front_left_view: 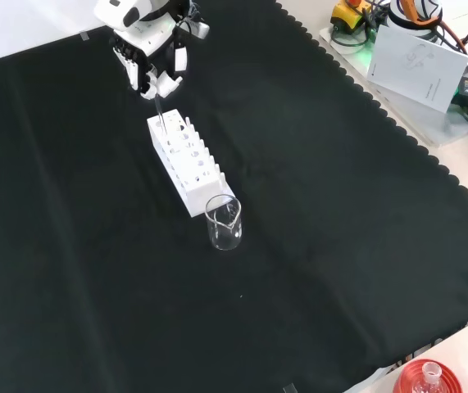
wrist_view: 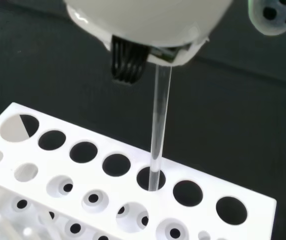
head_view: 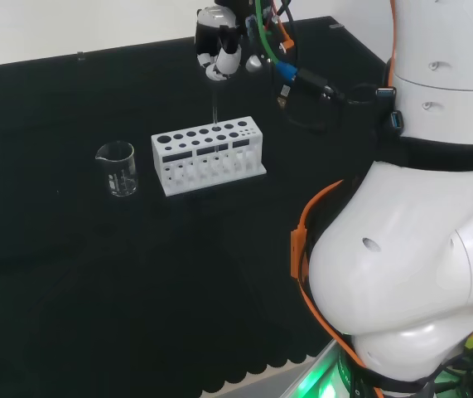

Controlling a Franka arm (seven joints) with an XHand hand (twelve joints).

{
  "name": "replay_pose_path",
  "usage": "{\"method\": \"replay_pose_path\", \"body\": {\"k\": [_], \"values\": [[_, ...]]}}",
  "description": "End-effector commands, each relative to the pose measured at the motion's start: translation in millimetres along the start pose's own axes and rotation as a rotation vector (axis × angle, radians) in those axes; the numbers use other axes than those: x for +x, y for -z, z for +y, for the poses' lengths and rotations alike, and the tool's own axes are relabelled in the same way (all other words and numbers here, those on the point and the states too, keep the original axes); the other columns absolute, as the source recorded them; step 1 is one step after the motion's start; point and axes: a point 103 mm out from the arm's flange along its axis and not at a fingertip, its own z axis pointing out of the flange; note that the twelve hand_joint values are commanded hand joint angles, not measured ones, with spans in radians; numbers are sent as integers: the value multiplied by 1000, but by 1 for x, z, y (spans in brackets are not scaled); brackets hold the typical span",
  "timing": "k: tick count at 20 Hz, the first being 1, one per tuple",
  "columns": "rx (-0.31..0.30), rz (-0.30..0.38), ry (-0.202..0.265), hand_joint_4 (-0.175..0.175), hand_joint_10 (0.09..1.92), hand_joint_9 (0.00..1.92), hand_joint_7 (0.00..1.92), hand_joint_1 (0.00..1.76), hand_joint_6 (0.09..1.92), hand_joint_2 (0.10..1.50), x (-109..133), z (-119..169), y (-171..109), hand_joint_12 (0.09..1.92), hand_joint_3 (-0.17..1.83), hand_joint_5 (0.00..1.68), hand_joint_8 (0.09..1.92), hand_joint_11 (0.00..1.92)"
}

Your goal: Put the glass rod back on the white test tube rack.

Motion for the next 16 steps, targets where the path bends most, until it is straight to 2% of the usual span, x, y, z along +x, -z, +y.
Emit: {"method": "replay_pose_path", "body": {"k": [1, 16], "values": [[9, 4, -4, -175, 87, 1829, 1374, 1318, 933, 559, -3, -2, -5, 433, 893, 1100, 760, 1667], [26, 9, 18, -175, 87, 1828, 1375, 1318, 933, 559, 1, 6, -8, 433, 893, 1101, 759, 1667]]}}
